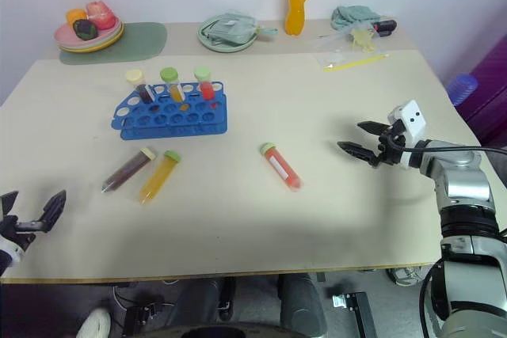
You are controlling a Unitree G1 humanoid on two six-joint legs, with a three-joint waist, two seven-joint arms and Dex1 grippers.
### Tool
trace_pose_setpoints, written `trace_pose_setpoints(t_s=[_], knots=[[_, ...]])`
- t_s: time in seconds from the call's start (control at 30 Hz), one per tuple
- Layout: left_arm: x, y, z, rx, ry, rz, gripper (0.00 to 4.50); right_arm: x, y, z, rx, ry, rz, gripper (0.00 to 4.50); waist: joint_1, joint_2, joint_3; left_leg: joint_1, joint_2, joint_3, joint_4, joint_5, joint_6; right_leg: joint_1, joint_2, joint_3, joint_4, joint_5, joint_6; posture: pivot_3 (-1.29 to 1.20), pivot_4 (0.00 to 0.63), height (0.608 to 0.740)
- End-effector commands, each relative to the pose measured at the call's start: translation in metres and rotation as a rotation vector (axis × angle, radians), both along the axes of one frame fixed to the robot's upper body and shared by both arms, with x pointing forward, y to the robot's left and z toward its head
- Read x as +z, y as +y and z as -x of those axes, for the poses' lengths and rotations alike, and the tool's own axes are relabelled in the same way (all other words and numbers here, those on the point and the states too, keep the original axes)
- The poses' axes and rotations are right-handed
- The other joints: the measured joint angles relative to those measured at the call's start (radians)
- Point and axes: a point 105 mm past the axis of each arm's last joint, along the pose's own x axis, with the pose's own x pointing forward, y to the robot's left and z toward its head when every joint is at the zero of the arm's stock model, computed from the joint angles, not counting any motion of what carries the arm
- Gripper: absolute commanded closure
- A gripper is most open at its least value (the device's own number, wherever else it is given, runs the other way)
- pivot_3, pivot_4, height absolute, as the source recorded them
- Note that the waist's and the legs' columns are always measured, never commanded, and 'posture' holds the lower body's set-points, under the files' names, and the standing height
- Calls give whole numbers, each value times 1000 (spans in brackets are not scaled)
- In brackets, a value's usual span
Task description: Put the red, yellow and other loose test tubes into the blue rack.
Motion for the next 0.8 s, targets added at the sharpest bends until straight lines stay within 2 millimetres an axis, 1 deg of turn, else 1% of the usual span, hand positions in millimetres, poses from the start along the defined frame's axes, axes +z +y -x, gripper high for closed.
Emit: trace_pose_setpoints(t_s=[0.03,0.3,0.4,0.47,0.5,0.57,0.63,0.67,0.73,0.8], knots=[[5,-3,1,0,-19,-18,145,19,-2,-5,4,-61,16,148,-1,0,0,0,0,0,0,0,0,0,0,0,0,0,0,0,150,729],[11,-4,-4,-20,-37,-28,145,27,1,-11,-19,-96,40,148,1,0,0,0,0,0,1,0,0,1,2,0,0,0,0,0,150,729],[15,-10,-11,-59,-44,-39,145,34,10,-11,-18,-102,34,148,0,0,0,0,0,0,1,0,0,1,4,0,1,0,0,0,150,729],[18,-19,-19,-108,-54,-39,145,40,24,-9,-3,-104,16,148,1,0,0,0,0,0,1,0,0,1,4,0,1,0,0,0,150,729],[21,-34,-29,-181,-69,-21,145,44,34,-6,13,-85,16,148,1,0,0,0,0,0,1,0,0,1,4,0,1,0,0,0,150,729],[24,-64,-44,-332,-84,14,145,48,51,1,30,-43,19,148,7,0,0,0,0,0,2,0,0,1,4,0,2,0,0,0,150,729],[22,-90,-51,-477,-60,27,145,49,70,9,33,21,37,148,7,0,0,0,0,-1,3,0,0,1,4,0,2,0,0,0,150,729],[19,-103,-52,-556,-38,19,145,45,79,13,17,89,63,148,4,0,0,0,0,-1,3,0,0,1,4,0,2,0,0,0,150,729],[13,-132,-51,-726,14,13,145,34,89,19,-66,193,230,148,-1,1,0,0,0,0,2,0,0,0,1,0,2,0,0,0,150,729],[5,-156,-46,-872,59,9,145,32,107,29,-77,258,270,148,-2,1,0,-1,0,0,1,0,0,-2,0,1,2,0,0,0,150,729]])
